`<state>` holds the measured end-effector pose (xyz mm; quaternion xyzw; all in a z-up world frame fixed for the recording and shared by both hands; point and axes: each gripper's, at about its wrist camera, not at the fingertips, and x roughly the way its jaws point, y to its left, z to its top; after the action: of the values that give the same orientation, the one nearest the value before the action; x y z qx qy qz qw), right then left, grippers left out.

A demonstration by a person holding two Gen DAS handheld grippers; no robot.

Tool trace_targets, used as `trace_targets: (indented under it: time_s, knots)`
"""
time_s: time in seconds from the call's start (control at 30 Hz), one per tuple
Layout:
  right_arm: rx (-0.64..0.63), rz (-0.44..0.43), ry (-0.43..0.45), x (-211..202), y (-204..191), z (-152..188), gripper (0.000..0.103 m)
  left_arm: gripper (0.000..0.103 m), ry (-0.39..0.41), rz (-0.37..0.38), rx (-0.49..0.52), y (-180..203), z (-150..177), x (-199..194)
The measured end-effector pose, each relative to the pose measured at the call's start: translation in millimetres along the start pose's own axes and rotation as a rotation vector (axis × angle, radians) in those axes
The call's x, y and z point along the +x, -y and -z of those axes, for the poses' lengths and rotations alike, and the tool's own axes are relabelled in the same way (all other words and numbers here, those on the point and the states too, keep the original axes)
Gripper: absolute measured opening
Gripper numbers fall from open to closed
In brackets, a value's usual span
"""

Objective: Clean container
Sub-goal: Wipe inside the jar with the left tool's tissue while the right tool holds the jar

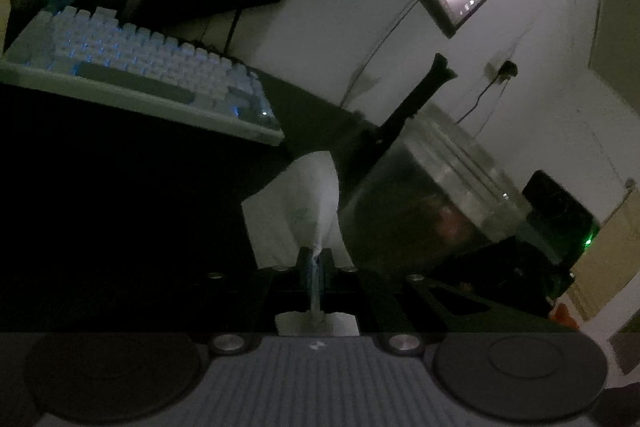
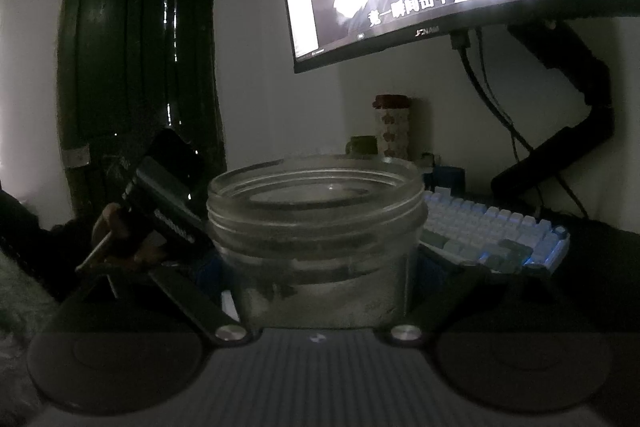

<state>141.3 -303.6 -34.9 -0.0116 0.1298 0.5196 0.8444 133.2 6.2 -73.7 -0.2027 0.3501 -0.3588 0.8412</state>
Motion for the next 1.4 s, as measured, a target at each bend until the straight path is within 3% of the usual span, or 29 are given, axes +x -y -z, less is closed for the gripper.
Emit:
trace_targets:
  time_s: [0.53, 1.13, 1.4]
  knots:
    - [0.003, -0.01, -0.011, 1.4, -0.5, 0.0, 0.097, 0.003, 0.083, 0.032, 0.095, 38.9, -8.0, -33.3]
    - [0.014, -0.015, -0.008, 1.3, 0.9, 0.0, 0.094, 0.003, -0.007, -0.039, 0.041, 11.9, 2.4, 0.3]
    - [0.011, -0.009, -0.018, 3.3, 0.7, -0.3, 0.093, 0.003, 0.01, 0.003, 0.015, 12.6, -3.7, -9.3]
